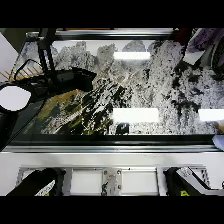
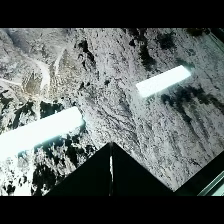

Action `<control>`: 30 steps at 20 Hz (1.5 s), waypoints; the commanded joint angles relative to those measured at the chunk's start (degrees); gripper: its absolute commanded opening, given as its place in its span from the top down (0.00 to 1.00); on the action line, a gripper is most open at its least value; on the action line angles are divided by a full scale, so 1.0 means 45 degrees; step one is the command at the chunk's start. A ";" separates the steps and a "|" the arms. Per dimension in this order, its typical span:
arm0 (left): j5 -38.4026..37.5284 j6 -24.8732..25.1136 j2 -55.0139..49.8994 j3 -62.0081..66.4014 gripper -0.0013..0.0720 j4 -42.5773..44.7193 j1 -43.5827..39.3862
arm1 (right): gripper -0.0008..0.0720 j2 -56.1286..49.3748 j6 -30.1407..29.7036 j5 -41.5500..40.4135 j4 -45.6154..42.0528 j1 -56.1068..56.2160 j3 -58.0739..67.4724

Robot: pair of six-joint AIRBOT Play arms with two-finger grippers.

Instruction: Fold the clothes and pants, and hang the long-sleeved shirts on hangers.

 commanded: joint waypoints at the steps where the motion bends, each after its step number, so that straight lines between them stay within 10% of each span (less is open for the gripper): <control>1: 0.0010 0.0000 -0.0010 0.0010 0.96 0.0000 -0.0005 | 0.97 -0.0175 0.0107 0.0923 0.0010 -0.0058 -0.0010; 4: 0.0010 0.0000 -0.0010 0.0010 0.96 0.0005 -0.0005 | 0.88 0.0029 0.0107 0.0675 0.0102 -0.0053 -0.0010; 6: 0.0015 0.0000 -0.0010 0.0010 0.96 0.0005 -0.0010 | 0.22 0.0345 0.0112 0.0209 0.0117 -0.0049 -0.0010; 7: 0.0010 0.0000 -0.0010 0.0010 0.96 0.0005 -0.0005 | 0.09 0.0627 0.0107 0.0029 0.0330 -0.0034 -0.0010; 10: 0.0005 0.0000 -0.0010 0.0010 0.96 0.0005 -0.0010 | 0.09 0.1972 0.0015 -0.1229 0.3449 -0.0029 -0.0010; 13: 0.0019 0.0000 -0.0010 0.0010 0.96 0.0039 -0.0005 | 0.09 0.2516 -0.4619 0.0486 1.1856 0.0525 -0.0019; 15: 0.0015 0.0000 -0.0010 0.0010 0.96 0.0044 -0.0005 | 0.09 0.2283 -0.7325 0.2443 1.4095 0.1841 -0.0019; 20: -0.0855 0.0000 0.0000 0.0005 0.96 0.0068 0.0000 | 0.09 0.1593 -0.8578 0.6110 1.2808 0.8335 -0.0952; 22: -0.1540 -0.0010 0.0005 0.0005 0.96 0.0039 0.0306 | 0.32 0.1219 -0.8563 0.7558 1.0831 1.2201 -0.2069; 30: -0.3206 -0.0010 0.0219 0.0010 0.96 -0.0015 0.2205 | 0.31 -0.1409 -0.8286 0.7257 0.9194 2.1643 -0.6528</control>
